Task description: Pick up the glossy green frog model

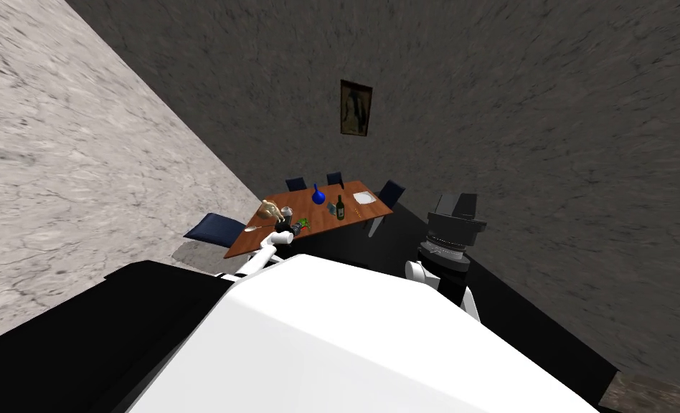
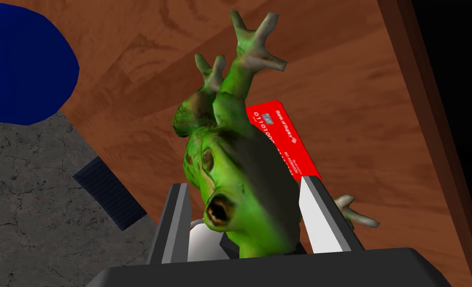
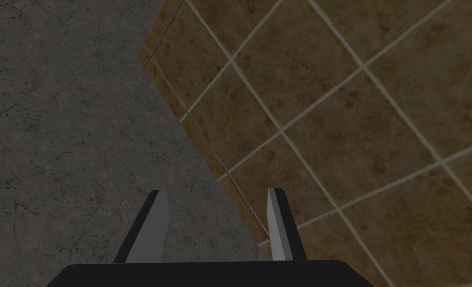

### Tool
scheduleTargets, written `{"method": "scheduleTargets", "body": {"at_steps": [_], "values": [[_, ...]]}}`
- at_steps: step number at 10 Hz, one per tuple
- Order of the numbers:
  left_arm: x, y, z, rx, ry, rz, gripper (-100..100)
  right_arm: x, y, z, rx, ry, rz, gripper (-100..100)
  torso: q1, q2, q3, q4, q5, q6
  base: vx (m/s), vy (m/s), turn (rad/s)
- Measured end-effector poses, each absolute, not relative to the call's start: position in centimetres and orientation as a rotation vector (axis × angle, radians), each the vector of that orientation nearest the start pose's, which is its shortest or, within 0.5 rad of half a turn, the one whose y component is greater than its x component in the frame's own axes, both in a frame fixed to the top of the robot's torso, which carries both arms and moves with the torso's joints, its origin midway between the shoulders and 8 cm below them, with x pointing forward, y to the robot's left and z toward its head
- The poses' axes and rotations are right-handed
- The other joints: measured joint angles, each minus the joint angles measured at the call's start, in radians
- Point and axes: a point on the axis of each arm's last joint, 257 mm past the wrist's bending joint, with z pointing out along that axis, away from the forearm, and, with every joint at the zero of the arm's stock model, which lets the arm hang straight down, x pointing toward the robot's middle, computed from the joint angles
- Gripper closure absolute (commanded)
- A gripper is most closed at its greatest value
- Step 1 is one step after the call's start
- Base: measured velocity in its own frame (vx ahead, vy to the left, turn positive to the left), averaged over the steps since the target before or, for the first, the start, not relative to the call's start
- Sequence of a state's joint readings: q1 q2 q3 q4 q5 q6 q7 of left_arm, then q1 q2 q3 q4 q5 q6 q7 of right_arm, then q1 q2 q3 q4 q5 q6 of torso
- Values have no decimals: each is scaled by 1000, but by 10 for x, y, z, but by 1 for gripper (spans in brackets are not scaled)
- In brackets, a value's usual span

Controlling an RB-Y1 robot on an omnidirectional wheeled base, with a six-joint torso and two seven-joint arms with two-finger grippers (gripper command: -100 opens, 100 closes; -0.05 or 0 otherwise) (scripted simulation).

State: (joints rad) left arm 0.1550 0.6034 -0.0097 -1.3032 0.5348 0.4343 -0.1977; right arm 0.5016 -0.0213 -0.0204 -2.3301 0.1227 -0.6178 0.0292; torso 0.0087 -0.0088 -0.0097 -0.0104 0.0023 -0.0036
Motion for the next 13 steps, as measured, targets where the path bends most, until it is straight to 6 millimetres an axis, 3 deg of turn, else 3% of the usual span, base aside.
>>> {"method": "scheduleTargets", "body": {"at_steps": [4, 5, 8, 10, 13], "values": [[410, 440, -461, -1626, 1822, -490, 100, 314, -258, 64, 416, 595, 1217, 0, 10, 2, -1, -3, 4, -3, -28, 80, 150], [414, 435, -464, -1624, 1828, -486, 100, 314, -258, 64, 416, 595, 1217, 0, 8, -1, -3, -4, 6, -1, -32, 53, 256], [438, 381, -471, -1593, 1883, -523, 100, 314, -258, 64, 416, 595, 1217, 0, 13, -2, -5, -9, 8, -5, -23, 80, 209], [448, 360, -476, -1578, 1906, -530, 100, 314, -258, 64, 416, 595, 1217, 0, 13, -4, -8, -11, 10, -3, -22, 61, 140], [475, 293, -471, -1524, 1968, -564, 100, 314, -258, 64, 416, 595, 1217, 0, 14, -7, -9, -11, 10, -4, -10, 90, 201]]}}
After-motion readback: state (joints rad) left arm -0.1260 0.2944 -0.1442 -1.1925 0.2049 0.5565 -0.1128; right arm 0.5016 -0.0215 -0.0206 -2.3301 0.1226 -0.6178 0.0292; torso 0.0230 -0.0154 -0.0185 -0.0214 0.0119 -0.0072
